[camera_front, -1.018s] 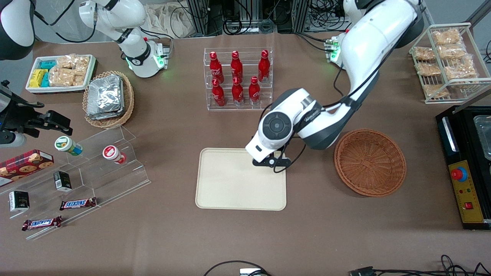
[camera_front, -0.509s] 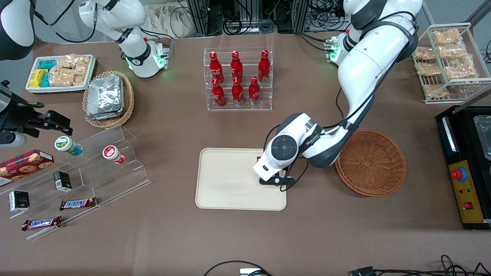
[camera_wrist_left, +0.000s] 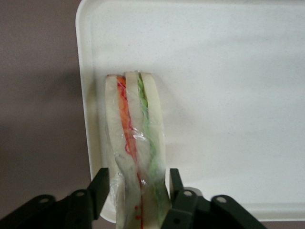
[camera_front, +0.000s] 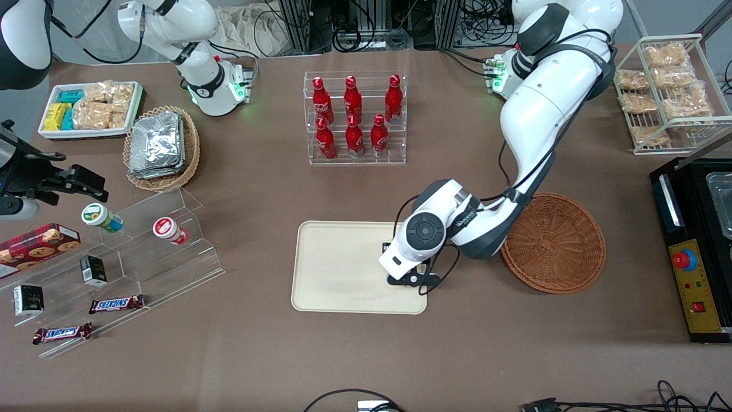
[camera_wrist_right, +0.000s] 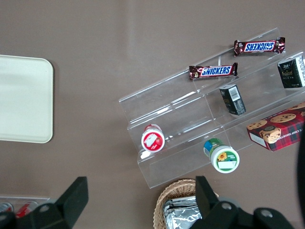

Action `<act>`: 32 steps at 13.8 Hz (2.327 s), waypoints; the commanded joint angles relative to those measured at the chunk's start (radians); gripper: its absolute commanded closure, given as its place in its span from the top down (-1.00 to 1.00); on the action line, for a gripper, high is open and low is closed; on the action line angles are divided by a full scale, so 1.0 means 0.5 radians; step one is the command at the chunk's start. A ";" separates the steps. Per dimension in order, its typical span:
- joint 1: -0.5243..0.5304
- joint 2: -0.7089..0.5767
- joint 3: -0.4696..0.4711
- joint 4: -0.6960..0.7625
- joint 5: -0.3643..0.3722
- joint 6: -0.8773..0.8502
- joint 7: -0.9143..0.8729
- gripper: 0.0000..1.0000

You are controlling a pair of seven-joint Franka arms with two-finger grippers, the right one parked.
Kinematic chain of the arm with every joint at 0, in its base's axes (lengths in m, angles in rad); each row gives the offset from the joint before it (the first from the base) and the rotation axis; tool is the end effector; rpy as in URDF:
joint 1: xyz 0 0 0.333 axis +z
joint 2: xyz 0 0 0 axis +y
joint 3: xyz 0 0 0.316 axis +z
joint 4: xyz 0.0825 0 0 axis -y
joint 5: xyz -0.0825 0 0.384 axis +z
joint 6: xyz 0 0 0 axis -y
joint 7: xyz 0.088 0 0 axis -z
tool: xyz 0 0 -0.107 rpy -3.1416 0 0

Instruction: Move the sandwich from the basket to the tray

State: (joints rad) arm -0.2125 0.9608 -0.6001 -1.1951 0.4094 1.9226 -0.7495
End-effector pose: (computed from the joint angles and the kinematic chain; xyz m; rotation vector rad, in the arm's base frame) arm 0.6151 -0.4235 0.2485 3.1091 -0.0496 -0.2166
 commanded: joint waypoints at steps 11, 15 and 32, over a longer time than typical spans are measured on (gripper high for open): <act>0.967 -1.396 -0.428 -1.165 -0.251 -0.535 0.121 1.00; 1.161 -1.461 -0.444 -1.037 -0.251 -0.602 0.143 1.00; 0.717 -2.200 0.585 -1.563 -0.573 -0.450 1.004 0.96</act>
State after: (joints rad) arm 0.2273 0.0134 -0.4292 -1.8096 0.1623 1.6126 -0.3257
